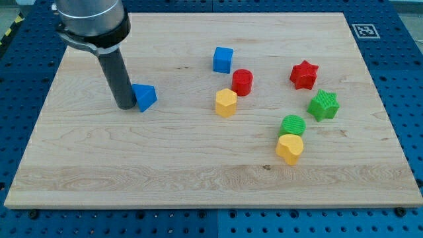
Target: Move the blue triangle to the left of the red circle
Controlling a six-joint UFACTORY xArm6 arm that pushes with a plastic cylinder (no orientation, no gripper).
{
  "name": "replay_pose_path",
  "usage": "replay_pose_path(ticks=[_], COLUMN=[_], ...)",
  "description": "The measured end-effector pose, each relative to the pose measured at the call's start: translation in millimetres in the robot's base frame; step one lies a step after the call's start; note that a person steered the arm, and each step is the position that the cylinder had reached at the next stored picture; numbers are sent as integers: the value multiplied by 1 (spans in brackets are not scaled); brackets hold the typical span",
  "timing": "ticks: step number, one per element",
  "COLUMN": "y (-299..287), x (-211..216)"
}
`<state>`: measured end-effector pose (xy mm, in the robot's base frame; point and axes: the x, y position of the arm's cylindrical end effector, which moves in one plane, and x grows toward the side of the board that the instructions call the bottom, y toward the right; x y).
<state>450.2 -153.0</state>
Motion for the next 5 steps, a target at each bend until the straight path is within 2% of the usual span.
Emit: replay_pose_path(ticks=[3,5], y=[36,87], x=[-8,-18])
